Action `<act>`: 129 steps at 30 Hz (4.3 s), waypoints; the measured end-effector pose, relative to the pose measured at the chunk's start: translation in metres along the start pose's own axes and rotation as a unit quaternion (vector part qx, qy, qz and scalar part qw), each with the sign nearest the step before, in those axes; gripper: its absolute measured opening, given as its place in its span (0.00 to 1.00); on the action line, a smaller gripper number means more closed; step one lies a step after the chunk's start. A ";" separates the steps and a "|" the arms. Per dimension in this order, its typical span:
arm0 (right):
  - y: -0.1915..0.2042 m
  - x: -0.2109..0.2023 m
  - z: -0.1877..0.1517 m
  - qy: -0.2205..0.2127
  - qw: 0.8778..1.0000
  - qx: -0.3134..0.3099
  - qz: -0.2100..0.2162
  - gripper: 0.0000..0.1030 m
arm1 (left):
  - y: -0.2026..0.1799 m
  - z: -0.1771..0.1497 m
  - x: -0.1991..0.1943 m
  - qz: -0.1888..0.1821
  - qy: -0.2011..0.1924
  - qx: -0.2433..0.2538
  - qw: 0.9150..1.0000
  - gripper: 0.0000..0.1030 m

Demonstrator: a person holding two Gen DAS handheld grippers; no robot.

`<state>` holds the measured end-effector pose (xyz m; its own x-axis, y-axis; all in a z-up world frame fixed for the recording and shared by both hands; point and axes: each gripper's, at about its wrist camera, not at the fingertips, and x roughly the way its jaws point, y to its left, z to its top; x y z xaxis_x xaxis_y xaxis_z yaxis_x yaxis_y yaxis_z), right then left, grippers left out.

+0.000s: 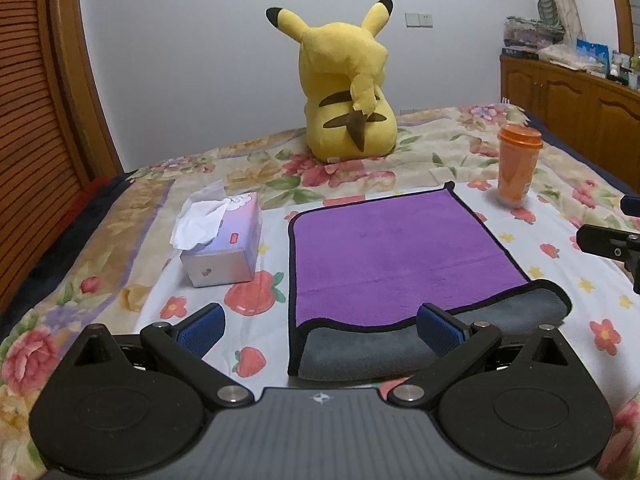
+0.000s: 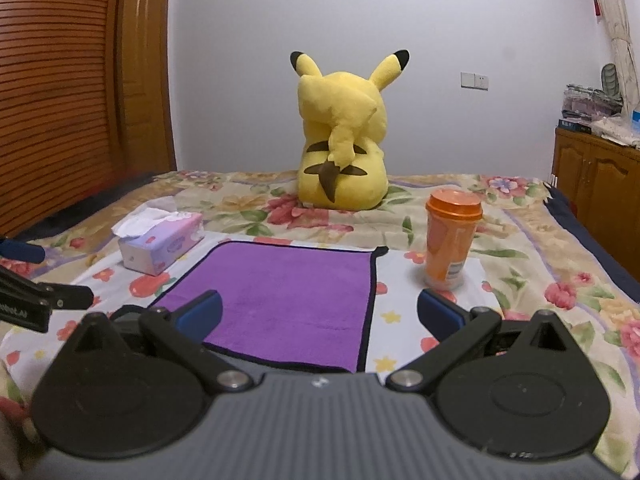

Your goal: Fold towel

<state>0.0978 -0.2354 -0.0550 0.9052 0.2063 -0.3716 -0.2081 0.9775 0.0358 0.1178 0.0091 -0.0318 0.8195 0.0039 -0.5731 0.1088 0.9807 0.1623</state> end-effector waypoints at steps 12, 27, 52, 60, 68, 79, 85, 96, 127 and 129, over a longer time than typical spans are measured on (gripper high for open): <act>-0.007 0.023 -0.001 0.022 1.000 0.007 0.006 1.00 | 0.013 0.004 0.047 -0.011 0.033 0.004 0.999 1.00; -0.016 0.056 -0.012 0.080 0.997 0.007 0.008 1.00 | 0.028 -0.003 0.094 -0.040 0.082 -0.015 0.996 0.89; -0.024 0.089 -0.037 0.184 0.980 0.044 0.055 0.99 | 0.037 -0.027 0.123 -0.097 0.152 -0.056 0.982 0.61; -0.025 0.092 -0.038 0.198 0.976 0.054 0.073 0.77 | 0.036 -0.028 0.121 -0.092 0.152 -0.053 0.983 0.57; -0.030 0.091 -0.036 0.202 0.974 0.066 0.083 0.55 | 0.038 -0.026 0.118 -0.085 0.149 -0.056 0.984 0.43; -0.031 0.091 -0.034 0.212 0.972 0.054 0.087 0.29 | 0.038 -0.020 0.110 -0.093 0.134 -0.055 0.985 0.19; -0.034 0.093 -0.035 0.223 0.971 0.046 0.078 0.26 | 0.033 -0.019 0.107 -0.102 0.130 -0.045 0.985 0.14; -0.036 0.095 -0.037 0.239 0.968 0.035 0.070 0.12 | 0.033 -0.018 0.106 -0.102 0.127 -0.043 0.986 0.11; -0.040 0.078 -0.009 0.151 0.985 0.021 0.087 0.04 | 0.037 0.008 0.073 -0.126 0.044 -0.054 0.990 0.08; -0.040 0.078 -0.007 0.147 0.985 0.021 0.087 0.04 | 0.038 0.010 0.072 -0.125 0.039 -0.055 0.990 0.08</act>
<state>0.1739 -0.2589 -0.0914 0.7099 0.3549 -0.6084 -0.3299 0.9307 0.1580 0.1864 0.0448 -0.0585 0.7274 -0.2315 -0.6460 0.2382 0.9680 -0.0787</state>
